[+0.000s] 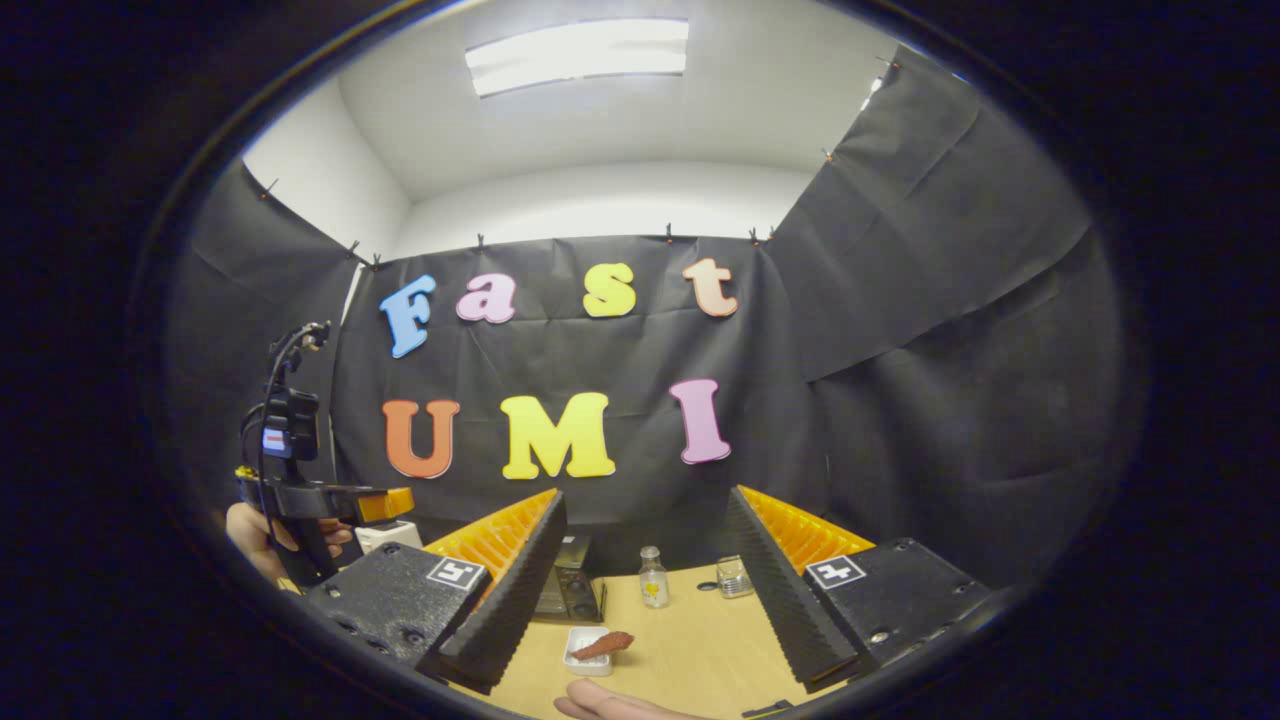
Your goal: Open the electric oven with the left hand, put the food in, and close the electric oven.
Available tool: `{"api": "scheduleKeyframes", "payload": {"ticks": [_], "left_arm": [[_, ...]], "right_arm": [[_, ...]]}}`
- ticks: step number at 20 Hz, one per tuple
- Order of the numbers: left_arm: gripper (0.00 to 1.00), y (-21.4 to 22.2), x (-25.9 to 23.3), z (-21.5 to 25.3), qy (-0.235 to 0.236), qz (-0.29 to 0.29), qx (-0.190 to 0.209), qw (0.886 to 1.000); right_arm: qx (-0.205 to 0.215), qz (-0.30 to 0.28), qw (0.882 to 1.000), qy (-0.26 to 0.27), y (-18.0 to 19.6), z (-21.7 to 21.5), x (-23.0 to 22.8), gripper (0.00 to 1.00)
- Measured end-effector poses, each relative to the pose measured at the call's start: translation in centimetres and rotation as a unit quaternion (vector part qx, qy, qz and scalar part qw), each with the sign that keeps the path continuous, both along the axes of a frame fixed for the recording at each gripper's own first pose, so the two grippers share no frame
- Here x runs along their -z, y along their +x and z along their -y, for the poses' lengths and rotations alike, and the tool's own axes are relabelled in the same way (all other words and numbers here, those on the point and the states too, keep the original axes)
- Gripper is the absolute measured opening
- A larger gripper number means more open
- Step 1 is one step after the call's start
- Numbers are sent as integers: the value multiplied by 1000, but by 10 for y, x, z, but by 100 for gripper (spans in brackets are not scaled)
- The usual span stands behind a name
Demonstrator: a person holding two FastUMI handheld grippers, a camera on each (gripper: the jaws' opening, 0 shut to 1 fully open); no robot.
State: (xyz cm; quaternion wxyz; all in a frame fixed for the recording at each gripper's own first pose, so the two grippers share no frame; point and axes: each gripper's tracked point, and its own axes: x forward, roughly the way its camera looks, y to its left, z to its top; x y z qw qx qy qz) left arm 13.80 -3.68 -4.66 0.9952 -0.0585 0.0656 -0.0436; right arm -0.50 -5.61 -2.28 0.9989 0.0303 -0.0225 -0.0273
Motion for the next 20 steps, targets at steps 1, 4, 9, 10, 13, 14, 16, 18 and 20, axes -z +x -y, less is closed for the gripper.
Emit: {"api": "scheduleKeyframes", "payload": {"ticks": [1, 4, 9, 10, 13, 14, 16, 18, 20], "left_arm": [[95, 13, 5, 1, -1, -4, 3, 1000], [95, 55, 28, 6, 6, -16, -1, 1000], [95, 120, 99, 24, 23, -67, 6, 997], [95, 131, 113, 26, 19, -82, 7, 996], [95, 155, 151, 28, 21, -126, 10, 992], [95, 160, 162, 25, 27, -140, 4, 990], [95, 170, 178, 27, 34, -160, 2, 987], [95, 174, 193, 29, 57, -174, 5, 983], [96, 179, 189, 25, 88, -156, -1, 984]], "right_arm": [[5, -1, 1000, 3, 0, 7, 2, 100], [14, 1, 1000, 6, -2, 24, 6, 100], [23, -11, 1000, 5, 2, 48, 26, 100], [25, -18, 1000, 3, 3, 52, 31, 100], [29, -30, 999, -1, 7, 62, 41, 100], [30, -33, 999, -3, 8, 65, 43, 99], [30, -37, 999, -4, 11, 68, 49, 100], [32, -42, 999, -4, 12, 70, 53, 100], [33, -44, 998, -7, 12, 69, 55, 100]]}}
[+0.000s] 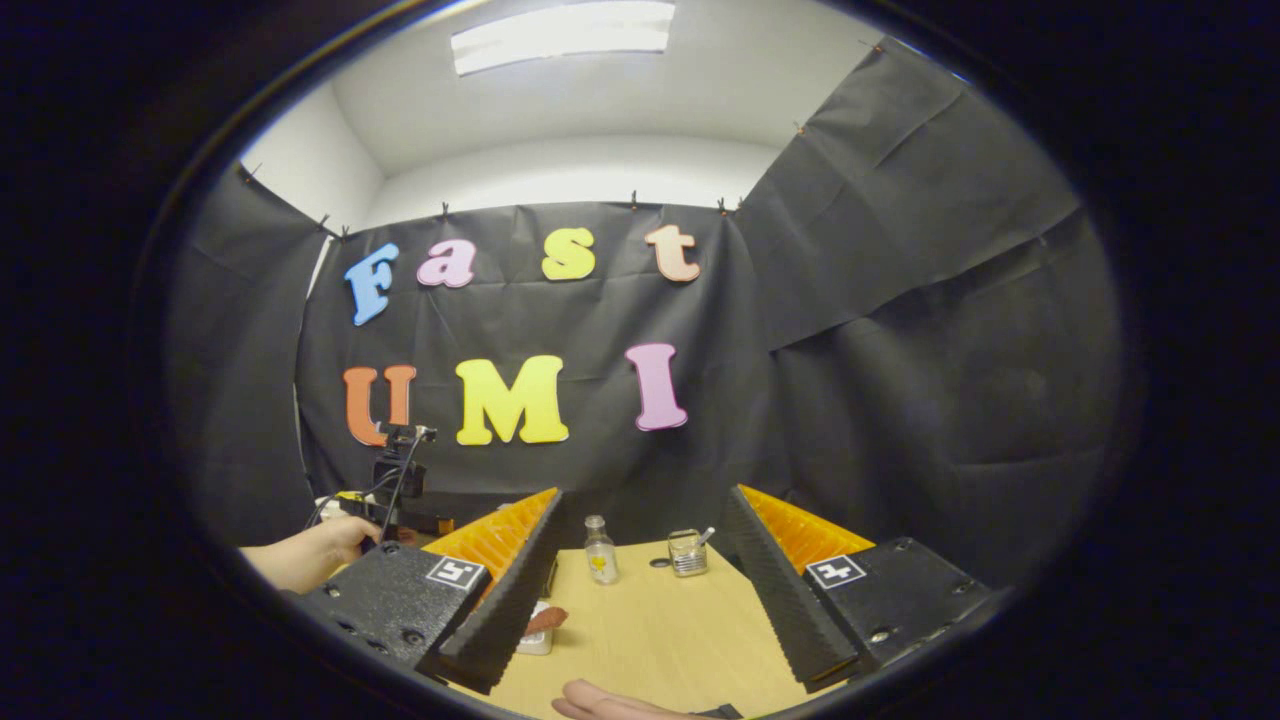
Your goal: Open the electric oven with the left hand, put the food in, and close the electric oven.
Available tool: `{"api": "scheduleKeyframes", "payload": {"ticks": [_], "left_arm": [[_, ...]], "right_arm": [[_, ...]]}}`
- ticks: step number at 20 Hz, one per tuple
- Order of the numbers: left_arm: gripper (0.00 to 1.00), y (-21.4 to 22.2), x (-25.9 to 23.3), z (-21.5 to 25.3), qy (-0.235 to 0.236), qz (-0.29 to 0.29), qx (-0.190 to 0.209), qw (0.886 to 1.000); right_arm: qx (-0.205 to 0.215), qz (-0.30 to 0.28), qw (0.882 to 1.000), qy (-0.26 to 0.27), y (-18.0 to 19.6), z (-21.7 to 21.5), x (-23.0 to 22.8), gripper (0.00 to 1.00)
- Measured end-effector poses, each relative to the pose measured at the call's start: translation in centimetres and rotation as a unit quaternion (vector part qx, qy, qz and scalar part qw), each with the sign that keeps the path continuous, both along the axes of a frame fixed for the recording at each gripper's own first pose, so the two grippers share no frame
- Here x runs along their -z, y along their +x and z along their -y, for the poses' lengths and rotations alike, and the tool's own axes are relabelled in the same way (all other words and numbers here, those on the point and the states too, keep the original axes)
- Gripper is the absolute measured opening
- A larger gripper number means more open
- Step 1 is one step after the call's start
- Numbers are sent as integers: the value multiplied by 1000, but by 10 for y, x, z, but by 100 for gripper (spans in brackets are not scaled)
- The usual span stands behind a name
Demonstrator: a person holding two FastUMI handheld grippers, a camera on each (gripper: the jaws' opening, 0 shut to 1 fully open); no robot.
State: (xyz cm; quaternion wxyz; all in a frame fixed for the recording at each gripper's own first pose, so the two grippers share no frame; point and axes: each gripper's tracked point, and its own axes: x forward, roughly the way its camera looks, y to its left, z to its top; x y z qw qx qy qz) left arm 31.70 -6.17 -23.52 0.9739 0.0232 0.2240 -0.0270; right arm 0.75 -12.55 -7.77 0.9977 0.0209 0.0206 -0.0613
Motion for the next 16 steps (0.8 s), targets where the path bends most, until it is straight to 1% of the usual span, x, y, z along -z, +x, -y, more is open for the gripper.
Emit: {"api": "scheduleKeyframes", "payload": {"ticks": [1, 2, 3, 8, 9, 11, 12, 15, 16], "left_arm": [[98, -1, 6, 0, -6, -10, -8, 1000], [85, -3, 5, 0, -10, -12, -10, 1000], [95, -4, 7, 0, -10, -15, -10, 1000], [95, -16, 5, 0, -8, -16, -7, 1000], [95, -24, 6, -1, -7, -15, -6, 1000], [95, -36, 7, -1, -10, -17, -5, 1000], [95, -42, 8, 0, -12, -16, -4, 1000], [95, -61, 13, 0, -13, -8, -1, 1000], [95, -67, 15, 0, -16, -10, -2, 1000]], "right_arm": [[-1, -2, 1000, -2, 0, -2, 1, 98], [-2, -1, 1000, -4, -1, -3, 2, 98], [-3, -1, 1000, -6, -2, -4, 1, 98], [-9, 5, 1000, -25, -9, -17, -2, 98], [-10, 5, 1000, -28, -10, -20, -3, 100], [-15, 5, 999, -31, -11, -27, -3, 98], [-16, 1, 999, -31, -11, -29, -2, 100], [-22, -13, 999, -32, -10, -34, 5, 99], [-22, -14, 999, -33, -11, -34, 6, 100]]}}
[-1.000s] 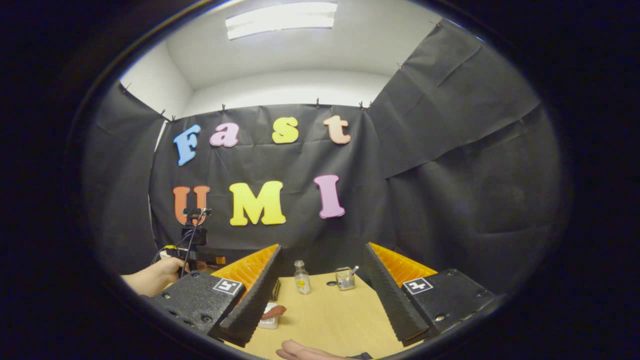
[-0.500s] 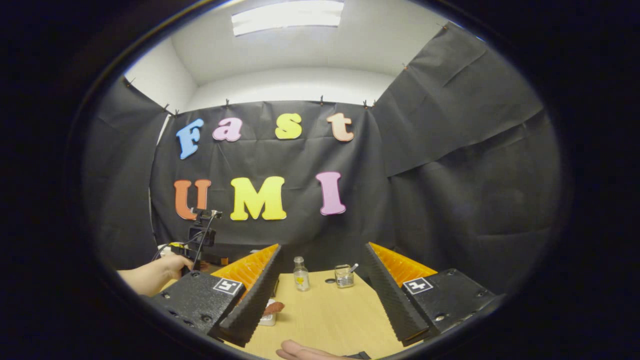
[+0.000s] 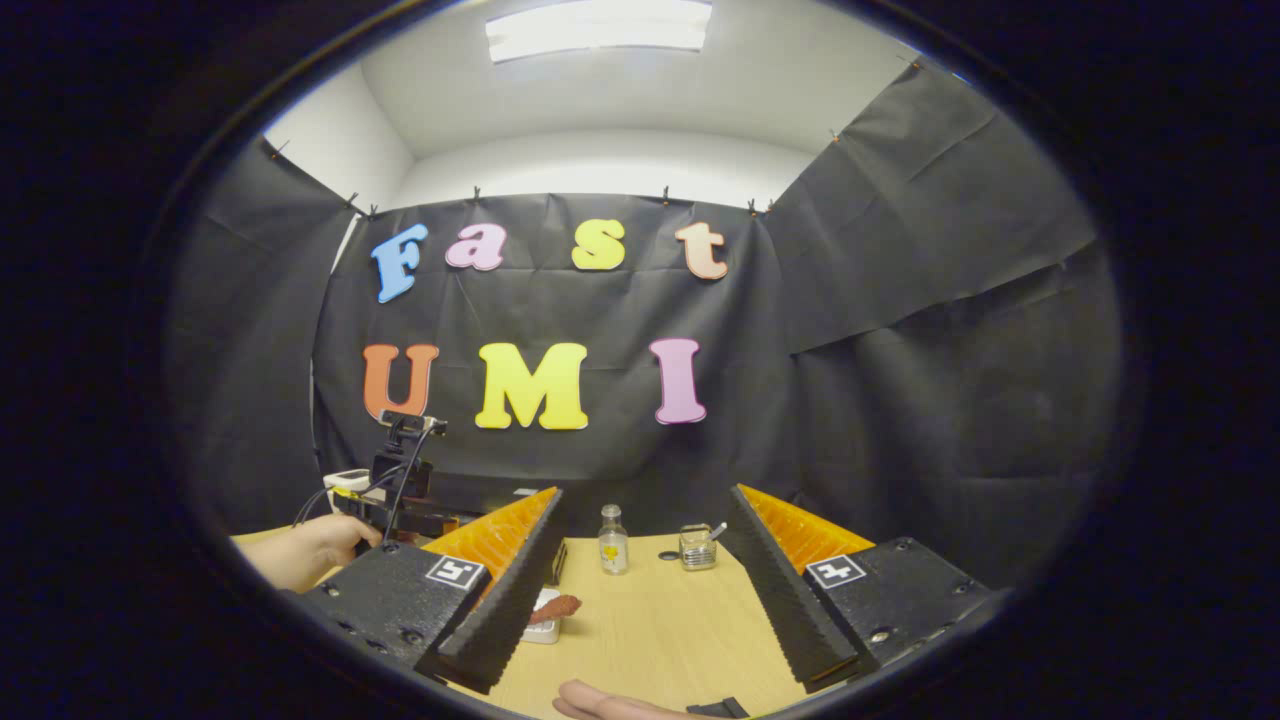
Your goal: Open the electric oven with the left hand, put the food in, and close the electric oven.
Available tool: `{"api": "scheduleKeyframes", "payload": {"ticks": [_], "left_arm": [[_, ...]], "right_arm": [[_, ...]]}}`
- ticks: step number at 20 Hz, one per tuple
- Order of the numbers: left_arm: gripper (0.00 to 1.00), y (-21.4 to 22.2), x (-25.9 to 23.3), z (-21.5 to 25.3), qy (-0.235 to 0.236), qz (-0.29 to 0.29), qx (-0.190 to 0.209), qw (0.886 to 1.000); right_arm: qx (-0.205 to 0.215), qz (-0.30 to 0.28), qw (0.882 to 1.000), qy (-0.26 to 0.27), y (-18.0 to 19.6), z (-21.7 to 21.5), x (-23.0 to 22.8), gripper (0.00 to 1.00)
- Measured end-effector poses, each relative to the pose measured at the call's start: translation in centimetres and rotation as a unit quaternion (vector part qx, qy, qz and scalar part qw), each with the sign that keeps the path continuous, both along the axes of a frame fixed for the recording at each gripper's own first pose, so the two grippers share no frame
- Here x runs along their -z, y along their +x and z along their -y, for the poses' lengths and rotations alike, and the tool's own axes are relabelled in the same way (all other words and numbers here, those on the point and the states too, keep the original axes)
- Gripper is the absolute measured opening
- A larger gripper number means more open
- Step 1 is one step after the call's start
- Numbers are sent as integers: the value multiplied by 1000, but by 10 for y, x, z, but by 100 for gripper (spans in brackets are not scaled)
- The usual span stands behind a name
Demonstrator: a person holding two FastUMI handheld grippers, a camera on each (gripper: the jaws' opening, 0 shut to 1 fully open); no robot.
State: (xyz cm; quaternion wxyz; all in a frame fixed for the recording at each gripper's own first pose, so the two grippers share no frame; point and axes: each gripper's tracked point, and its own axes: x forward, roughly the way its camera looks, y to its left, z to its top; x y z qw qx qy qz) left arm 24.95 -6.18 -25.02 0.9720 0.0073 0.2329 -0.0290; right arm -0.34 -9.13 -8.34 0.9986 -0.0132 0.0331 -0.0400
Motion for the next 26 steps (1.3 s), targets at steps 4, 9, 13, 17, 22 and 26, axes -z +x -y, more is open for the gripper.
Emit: {"api": "scheduleKeyframes", "payload": {"ticks": [4, 9, 13, 17, 22, 26], "left_arm": [[95, -31, 17, 2, 0, -26, 5, 1000], [95, -61, 39, 3, -4, -51, 8, 999], [94, -72, 49, 4, 10, -38, 8, 999], [94, -95, 79, 9, -8, -88, 12, 996], [95, -110, 106, 14, 19, -101, 28, 994], [94, -119, 135, 14, 5, -143, 21, 989]], "right_arm": [[3, 2, 1000, -1, -2, -2, -4, 99], [-29, -4, 1000, 4, -3, -22, -2, 100], [-20, -6, 1000, -13, 0, -19, 0, 100], [-24, -14, 1000, -15, 1, -23, 5, 100], [-21, -17, 1000, -13, 5, -25, 7, 99], [-22, -21, 999, -18, 5, -28, 11, 99]]}}
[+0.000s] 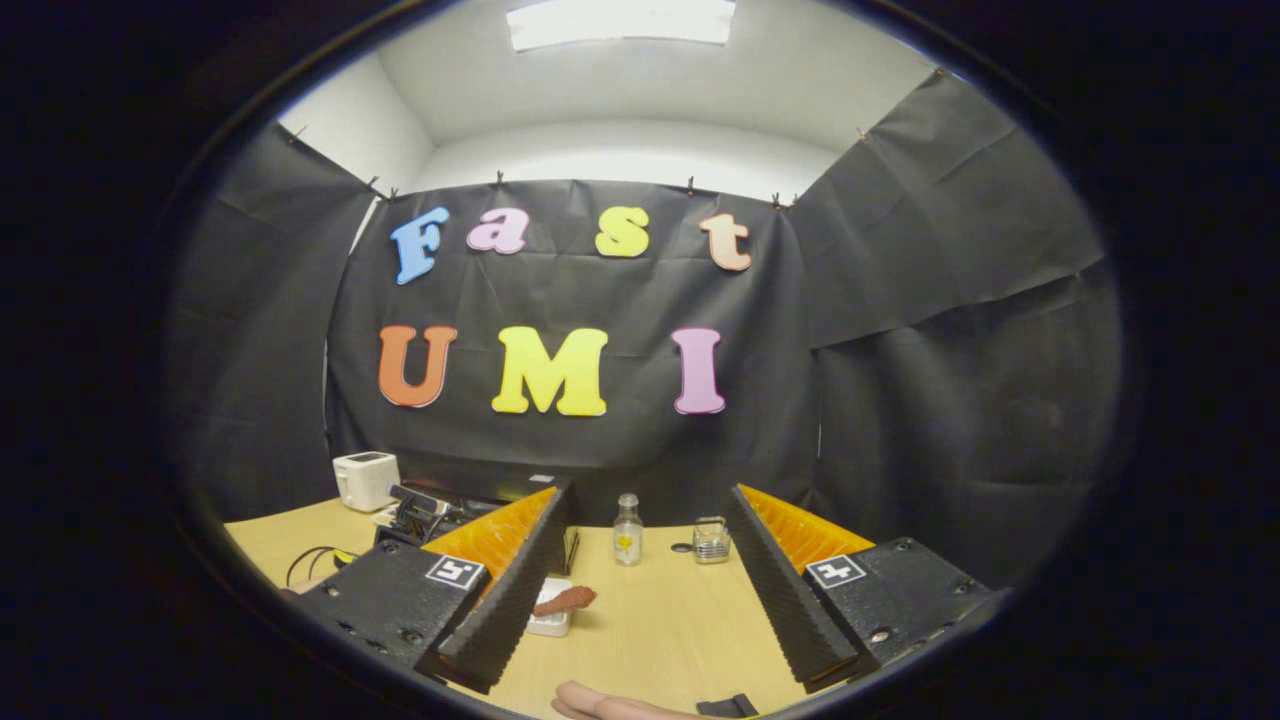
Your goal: Open the electric oven with the left hand, put the food in, and close the electric oven.
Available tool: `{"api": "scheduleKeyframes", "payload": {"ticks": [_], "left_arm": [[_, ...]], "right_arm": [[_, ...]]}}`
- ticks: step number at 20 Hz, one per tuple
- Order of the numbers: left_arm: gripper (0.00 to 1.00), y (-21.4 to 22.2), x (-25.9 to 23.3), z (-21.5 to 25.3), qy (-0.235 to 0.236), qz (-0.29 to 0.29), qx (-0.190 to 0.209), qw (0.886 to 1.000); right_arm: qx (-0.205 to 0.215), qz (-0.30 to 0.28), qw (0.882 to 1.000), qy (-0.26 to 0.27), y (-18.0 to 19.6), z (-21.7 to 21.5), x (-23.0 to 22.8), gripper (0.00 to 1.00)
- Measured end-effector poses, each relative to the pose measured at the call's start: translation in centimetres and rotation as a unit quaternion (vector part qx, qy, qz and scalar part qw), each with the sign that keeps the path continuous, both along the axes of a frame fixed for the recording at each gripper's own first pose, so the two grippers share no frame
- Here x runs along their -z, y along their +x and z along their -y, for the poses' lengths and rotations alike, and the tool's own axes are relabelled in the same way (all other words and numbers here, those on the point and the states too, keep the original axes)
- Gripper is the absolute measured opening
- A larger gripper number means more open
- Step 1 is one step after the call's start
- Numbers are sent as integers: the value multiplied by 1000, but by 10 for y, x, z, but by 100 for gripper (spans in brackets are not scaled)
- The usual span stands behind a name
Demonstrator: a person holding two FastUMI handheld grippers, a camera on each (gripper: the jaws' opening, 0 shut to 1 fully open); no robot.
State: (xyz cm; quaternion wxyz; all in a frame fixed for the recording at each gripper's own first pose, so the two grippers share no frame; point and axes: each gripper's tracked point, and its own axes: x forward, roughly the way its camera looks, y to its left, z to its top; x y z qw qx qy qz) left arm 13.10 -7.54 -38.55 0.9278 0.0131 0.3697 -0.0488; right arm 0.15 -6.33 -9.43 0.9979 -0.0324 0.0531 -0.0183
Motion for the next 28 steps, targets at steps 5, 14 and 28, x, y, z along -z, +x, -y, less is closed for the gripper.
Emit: {"api": "scheduleKeyframes", "payload": {"ticks": [5, 14, 28], "left_arm": [[94, 1, -1, 0, 8, 24, 8, 1000], [95, -19, -50, 3, 10, 105, -19, 994], [94, -85, -256, -34, 3, 305, -30, 952]], "right_arm": [[-2, -6, 1000, -4, 2, -3, 4, 99], [4, -17, 1000, 1, 12, -4, 20, 100], [12, -109, 994, 17, 86, 7, 94, 100]]}}
